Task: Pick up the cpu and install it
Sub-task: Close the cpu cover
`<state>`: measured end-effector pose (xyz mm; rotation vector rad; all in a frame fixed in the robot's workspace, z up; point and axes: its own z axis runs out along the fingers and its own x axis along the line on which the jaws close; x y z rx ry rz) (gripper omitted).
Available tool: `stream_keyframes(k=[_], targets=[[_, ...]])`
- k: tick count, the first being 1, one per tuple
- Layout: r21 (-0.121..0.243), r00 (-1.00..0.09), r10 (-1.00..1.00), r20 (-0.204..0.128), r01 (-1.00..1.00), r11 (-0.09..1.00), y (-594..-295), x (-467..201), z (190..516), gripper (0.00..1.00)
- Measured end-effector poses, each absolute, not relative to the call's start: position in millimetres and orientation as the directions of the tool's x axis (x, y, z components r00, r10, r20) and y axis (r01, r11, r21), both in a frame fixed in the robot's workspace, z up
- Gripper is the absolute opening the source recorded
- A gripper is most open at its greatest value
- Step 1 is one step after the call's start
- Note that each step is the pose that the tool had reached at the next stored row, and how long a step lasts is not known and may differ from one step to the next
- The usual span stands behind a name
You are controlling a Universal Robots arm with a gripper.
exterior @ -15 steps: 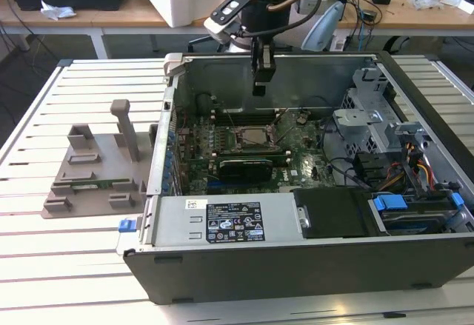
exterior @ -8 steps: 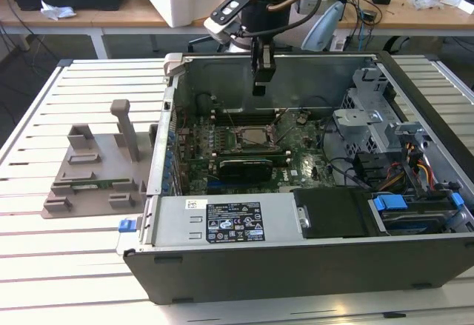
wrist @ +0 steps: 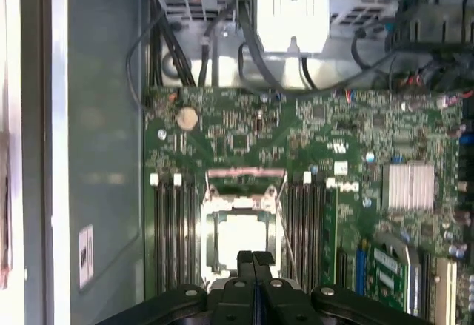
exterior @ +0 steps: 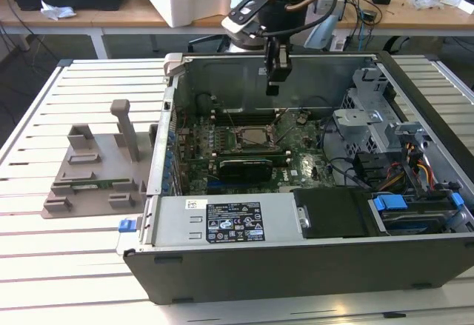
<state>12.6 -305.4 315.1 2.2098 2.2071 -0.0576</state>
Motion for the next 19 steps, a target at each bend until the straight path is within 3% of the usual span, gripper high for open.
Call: stream_keyframes(k=[3,7,19], targets=[[-0.022,-0.006,0.999,-0.038,1.000,0.005,-305,36,314,0.11],[-0.026,-0.006,1.000,0.011,1.000,0.007,-309,49,312,0.11],[-0.033,-0.013,1.000,0.010,0.999,0.014,-311,73,267,0.11]])
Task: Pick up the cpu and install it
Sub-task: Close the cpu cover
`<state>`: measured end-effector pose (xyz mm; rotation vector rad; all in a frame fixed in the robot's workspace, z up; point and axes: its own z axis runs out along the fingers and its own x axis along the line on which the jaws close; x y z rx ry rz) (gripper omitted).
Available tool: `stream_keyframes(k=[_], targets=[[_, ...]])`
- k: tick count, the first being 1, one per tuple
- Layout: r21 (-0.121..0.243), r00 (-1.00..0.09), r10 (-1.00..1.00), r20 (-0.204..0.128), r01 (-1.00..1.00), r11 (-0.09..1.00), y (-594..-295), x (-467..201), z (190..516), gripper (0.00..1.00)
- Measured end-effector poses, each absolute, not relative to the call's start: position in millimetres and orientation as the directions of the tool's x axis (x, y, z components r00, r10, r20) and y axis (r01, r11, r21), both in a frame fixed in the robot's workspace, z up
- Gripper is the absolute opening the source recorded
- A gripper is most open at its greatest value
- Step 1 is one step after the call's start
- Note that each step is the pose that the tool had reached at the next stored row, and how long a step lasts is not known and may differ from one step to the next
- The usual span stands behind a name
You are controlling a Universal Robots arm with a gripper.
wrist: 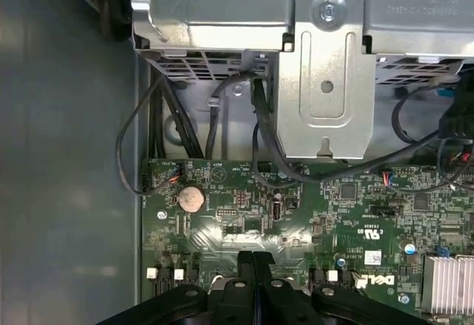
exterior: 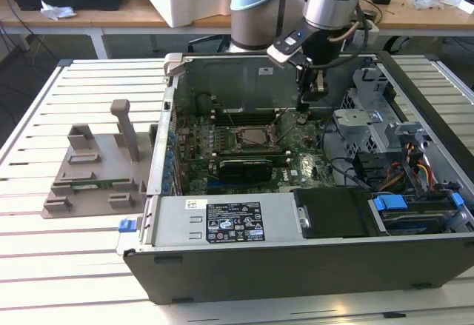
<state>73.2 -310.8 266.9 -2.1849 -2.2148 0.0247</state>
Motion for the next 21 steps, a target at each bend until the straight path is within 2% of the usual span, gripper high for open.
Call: stream_keyframes(k=[6,21], targets=[[-0.033,-0.016,1.000,0.010,0.999,0.016,-312,67,255,0.11],[-0.033,-0.016,1.000,0.010,0.999,0.016,-312,44,253,0.11]])
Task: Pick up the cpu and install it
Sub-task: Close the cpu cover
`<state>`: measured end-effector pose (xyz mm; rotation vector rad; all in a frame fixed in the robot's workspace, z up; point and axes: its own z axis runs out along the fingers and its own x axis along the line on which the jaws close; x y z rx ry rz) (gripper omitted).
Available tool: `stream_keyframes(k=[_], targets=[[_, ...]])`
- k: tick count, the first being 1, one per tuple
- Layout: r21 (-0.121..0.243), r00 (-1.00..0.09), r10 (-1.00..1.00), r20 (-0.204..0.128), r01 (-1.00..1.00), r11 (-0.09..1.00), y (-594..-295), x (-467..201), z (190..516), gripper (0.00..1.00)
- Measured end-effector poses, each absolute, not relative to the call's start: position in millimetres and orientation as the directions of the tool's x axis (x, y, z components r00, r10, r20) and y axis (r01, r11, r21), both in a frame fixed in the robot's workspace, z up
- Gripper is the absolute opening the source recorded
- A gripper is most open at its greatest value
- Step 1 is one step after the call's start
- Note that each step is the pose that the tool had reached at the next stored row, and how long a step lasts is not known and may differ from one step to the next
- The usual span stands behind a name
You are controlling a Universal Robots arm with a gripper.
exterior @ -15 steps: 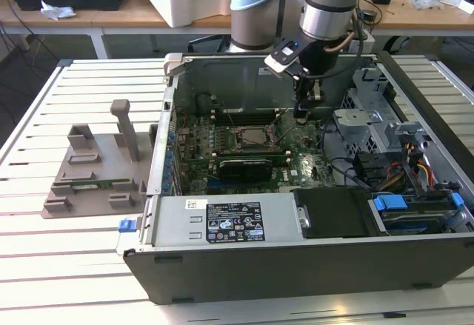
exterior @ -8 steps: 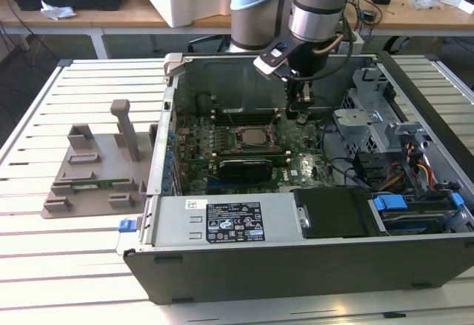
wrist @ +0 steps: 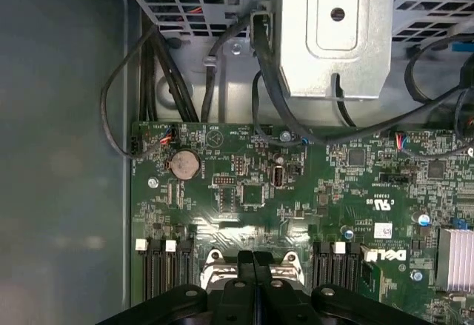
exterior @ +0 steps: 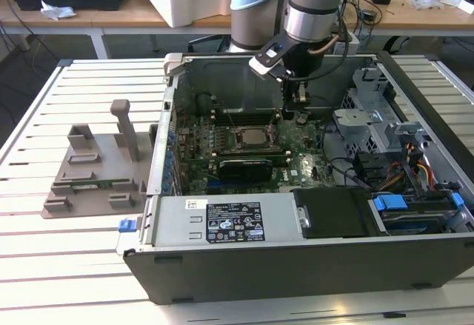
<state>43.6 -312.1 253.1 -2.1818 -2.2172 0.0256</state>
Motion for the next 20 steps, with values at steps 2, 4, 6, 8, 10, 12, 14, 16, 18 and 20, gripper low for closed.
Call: stream_keyframes(k=[2,4,6,8,10,12,14,16,18,20], targets=[[-0.033,-0.016,1.000,0.010,0.999,0.016,-312,40,253,0.11],[-0.033,-0.016,1.000,0.010,0.999,0.016,-312,37,253,0.11],[-0.033,-0.016,1.000,0.010,0.999,0.016,-312,32,253,0.11],[-0.033,-0.016,1.000,0.010,0.999,0.016,-312,30,252,0.11],[-0.033,-0.016,1.000,0.010,0.999,0.016,-312,27,252,0.11],[-0.033,-0.016,1.000,0.010,0.999,0.016,-312,25,252,0.11],[-0.033,-0.016,1.000,0.010,0.999,0.016,-312,22,250,0.11],[-0.033,-0.017,1.000,0.010,0.999,0.017,-312,13,243,0.11],[-0.033,-0.018,1.000,0.010,0.999,0.018,-312,4,238,0.11],[-0.033,-0.019,1.000,0.010,0.999,0.019,-312,-7,233,0.11]])
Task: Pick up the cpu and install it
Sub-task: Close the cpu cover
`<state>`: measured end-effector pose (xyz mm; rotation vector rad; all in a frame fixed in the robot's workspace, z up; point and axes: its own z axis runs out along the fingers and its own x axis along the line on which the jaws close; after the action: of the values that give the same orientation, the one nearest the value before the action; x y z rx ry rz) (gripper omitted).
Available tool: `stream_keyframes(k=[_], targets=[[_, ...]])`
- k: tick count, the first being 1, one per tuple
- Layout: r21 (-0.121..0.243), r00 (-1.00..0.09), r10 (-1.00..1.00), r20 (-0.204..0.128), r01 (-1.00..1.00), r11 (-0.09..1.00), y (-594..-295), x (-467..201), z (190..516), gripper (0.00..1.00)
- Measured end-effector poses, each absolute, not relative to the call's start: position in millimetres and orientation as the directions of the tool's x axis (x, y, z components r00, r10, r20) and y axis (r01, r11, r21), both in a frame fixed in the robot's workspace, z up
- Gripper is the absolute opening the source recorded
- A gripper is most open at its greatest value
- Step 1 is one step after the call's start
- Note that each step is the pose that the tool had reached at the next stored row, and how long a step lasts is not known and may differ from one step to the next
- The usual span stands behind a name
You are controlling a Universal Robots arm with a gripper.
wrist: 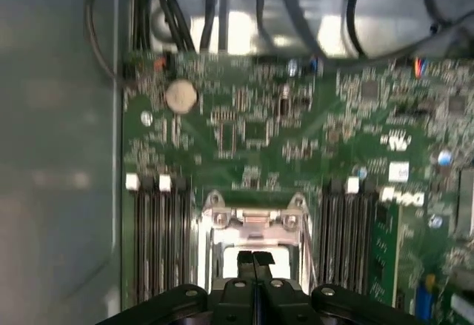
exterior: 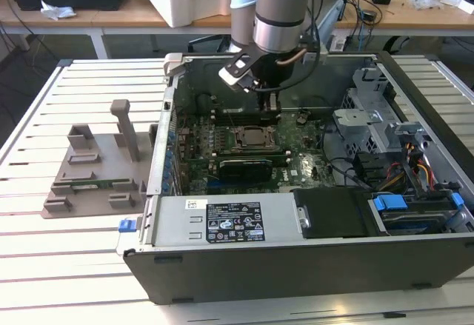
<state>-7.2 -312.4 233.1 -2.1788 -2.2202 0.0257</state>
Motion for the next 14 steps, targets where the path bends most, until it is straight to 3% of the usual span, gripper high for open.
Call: stream_keyframes(k=[14], targets=[[-0.033,-0.024,1.000,0.010,0.999,0.024,-313,-51,208,0.11]])
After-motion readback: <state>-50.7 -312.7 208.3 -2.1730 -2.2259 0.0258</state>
